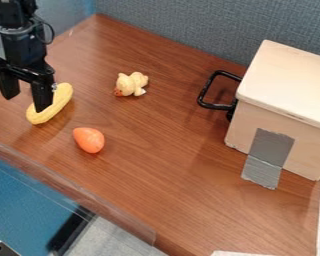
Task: Move the yellow duck to the lower right side of the table
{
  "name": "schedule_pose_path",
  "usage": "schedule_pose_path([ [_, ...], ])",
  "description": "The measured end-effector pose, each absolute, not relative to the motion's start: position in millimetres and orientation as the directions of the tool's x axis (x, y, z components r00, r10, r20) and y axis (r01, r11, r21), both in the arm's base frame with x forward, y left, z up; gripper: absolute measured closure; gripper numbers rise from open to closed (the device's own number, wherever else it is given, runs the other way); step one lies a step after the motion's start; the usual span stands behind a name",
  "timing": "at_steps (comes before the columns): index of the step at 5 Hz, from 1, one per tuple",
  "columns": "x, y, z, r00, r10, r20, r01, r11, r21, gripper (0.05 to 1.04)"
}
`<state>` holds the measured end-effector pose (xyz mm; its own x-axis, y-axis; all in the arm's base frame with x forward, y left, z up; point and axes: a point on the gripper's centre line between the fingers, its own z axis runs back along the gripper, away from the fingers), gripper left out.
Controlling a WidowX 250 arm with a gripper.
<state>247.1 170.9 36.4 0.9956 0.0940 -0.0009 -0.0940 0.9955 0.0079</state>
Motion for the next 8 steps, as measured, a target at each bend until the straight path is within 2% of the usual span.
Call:
schedule_pose_path([
  [1, 246, 168, 29, 0.995, 0.098, -0.023, -0.098, 0.995, -0.01, 0.083],
  [3, 294, 144, 55, 0.997, 0.032, 0.063, -0.031, 0.999, -0.014, 0.083],
  [4, 319, 131, 64, 0.994, 0.011, 0.107, -0.006, 0.999, -0.043, 0.083],
  [6, 362, 104, 45, 0.993, 0.018, 0.116, -0.015, 0.999, -0.032, 0.083],
  [8, 383, 87, 15, 0.996, 0.023, 0.09, -0.025, 0.999, 0.025, 0.091],
])
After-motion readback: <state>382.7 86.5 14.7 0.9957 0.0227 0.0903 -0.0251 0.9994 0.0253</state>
